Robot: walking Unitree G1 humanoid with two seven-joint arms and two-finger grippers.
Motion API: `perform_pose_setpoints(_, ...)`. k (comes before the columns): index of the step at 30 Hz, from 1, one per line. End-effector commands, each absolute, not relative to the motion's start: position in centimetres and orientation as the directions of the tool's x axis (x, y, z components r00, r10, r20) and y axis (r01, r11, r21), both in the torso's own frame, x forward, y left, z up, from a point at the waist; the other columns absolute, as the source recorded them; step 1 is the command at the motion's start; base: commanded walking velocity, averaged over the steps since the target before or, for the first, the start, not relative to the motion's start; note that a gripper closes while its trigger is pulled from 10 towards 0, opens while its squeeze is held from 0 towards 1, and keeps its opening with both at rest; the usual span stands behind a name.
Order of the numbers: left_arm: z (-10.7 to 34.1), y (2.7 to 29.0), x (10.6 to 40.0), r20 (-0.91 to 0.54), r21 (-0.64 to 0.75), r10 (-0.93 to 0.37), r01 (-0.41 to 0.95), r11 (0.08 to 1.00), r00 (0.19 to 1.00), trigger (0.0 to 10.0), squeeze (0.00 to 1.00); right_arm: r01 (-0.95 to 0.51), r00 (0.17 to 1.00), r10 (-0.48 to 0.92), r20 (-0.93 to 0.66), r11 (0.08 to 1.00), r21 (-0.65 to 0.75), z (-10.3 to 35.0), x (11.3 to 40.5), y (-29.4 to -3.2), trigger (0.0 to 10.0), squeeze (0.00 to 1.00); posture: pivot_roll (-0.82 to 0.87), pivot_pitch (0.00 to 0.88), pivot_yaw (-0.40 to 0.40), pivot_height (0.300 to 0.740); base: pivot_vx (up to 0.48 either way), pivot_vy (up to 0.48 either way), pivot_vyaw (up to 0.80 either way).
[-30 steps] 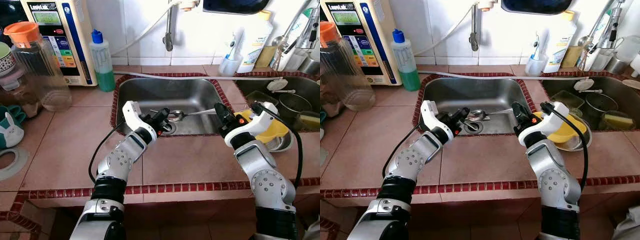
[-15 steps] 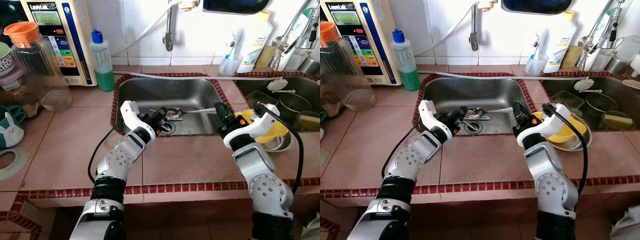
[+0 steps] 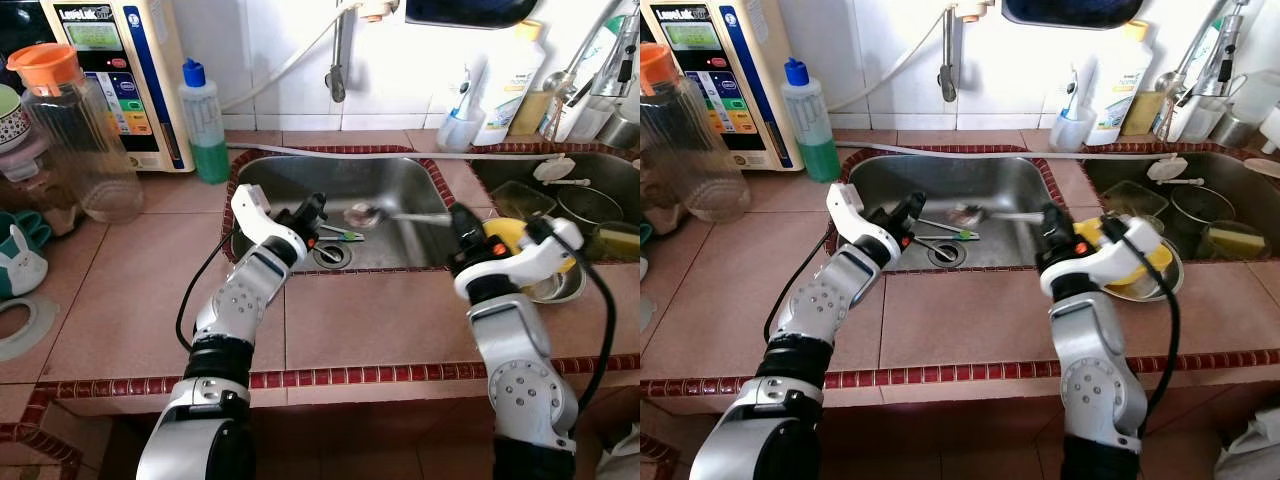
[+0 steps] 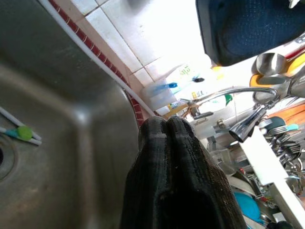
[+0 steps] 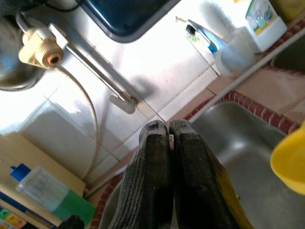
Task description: Kitchen organization
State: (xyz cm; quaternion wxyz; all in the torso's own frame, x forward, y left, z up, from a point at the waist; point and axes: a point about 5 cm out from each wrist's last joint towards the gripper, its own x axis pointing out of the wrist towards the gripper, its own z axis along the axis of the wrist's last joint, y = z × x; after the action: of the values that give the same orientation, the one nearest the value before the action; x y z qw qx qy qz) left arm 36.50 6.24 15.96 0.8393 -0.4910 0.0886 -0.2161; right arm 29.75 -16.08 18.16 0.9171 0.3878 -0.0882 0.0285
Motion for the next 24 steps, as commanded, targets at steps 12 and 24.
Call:
perform_pose_setpoints(12,21.0,2.3,37.5,0.209,-0.873,-0.491,0.388,0.296,0.846,0.0,0.00,-0.129,0.960,-0.071,0.269,0.743,0.656,20.0,30.3,-17.2,10.0,0.00,0.03,0.000,0.037,0.740,0.000,0.000,0.00)
perform_pose_setpoints(24,20.7,1.2,37.2,0.180,-0.898,-0.534,0.359,0.254,0.826,10.0,0.00,-0.132,0.949,-0.105,0.299,0.725,0.676,20.7,31.5,-17.6,10.0,0.00,0.03,0.000,0.043,0.740,0.000,0.000,0.00)
